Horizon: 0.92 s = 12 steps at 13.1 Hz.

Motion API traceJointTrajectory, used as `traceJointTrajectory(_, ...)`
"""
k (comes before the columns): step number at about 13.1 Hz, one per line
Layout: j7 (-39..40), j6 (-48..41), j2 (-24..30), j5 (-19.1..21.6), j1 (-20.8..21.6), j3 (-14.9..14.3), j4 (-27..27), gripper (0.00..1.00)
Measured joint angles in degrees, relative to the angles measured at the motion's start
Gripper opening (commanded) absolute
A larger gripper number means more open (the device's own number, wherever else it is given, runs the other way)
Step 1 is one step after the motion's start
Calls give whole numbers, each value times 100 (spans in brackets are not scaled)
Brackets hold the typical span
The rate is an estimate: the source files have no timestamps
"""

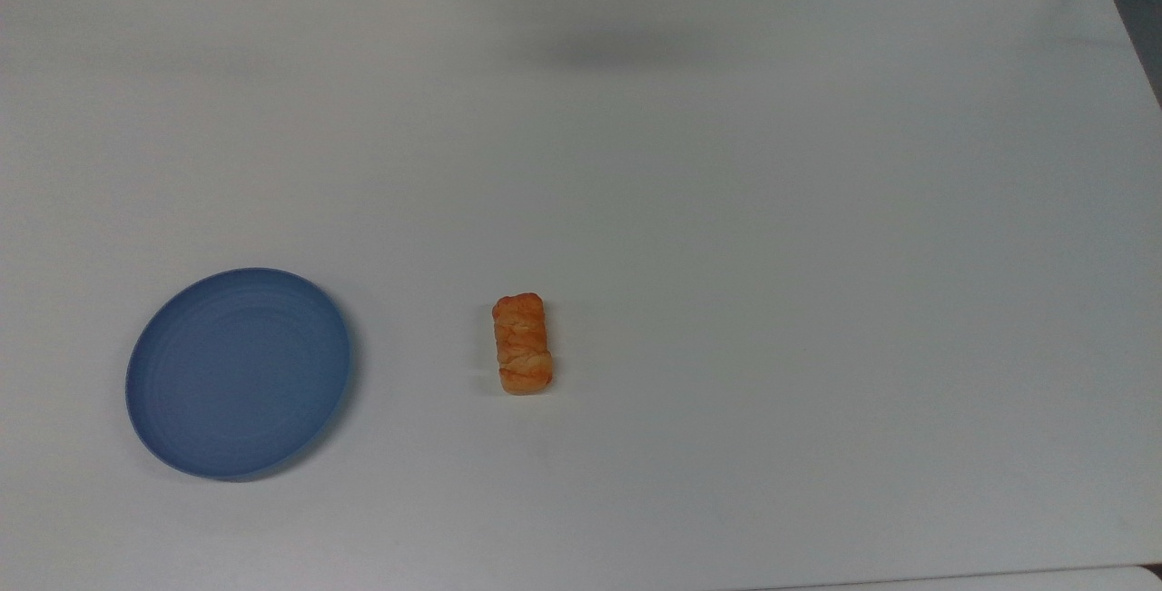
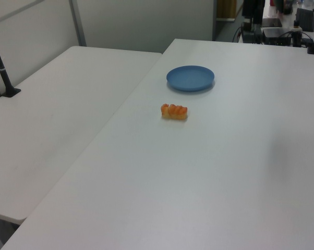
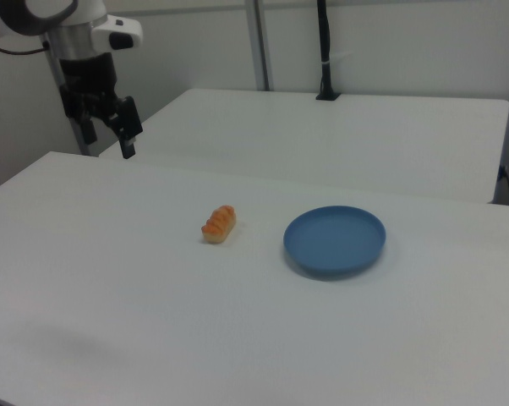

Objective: Put the bread on the table

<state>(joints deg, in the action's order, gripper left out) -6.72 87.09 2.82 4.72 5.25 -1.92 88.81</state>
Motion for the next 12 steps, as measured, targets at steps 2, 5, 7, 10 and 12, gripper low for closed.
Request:
traceJointTrajectory(2, -23, 1, 66, 6, -104, 152, 215, 100)
traceJointTrajectory(5, -23, 405, 44, 6, -221, 222, 344, 100)
traceJointTrajectory(7, 238, 871, -55, 2, -243, 223, 366, 100)
traceJointTrajectory(10, 625, 1038, -168, 2, -298, 222, 366, 100)
traceJointTrajectory(12, 627, 1038, -169, 2, -303, 223, 366, 100)
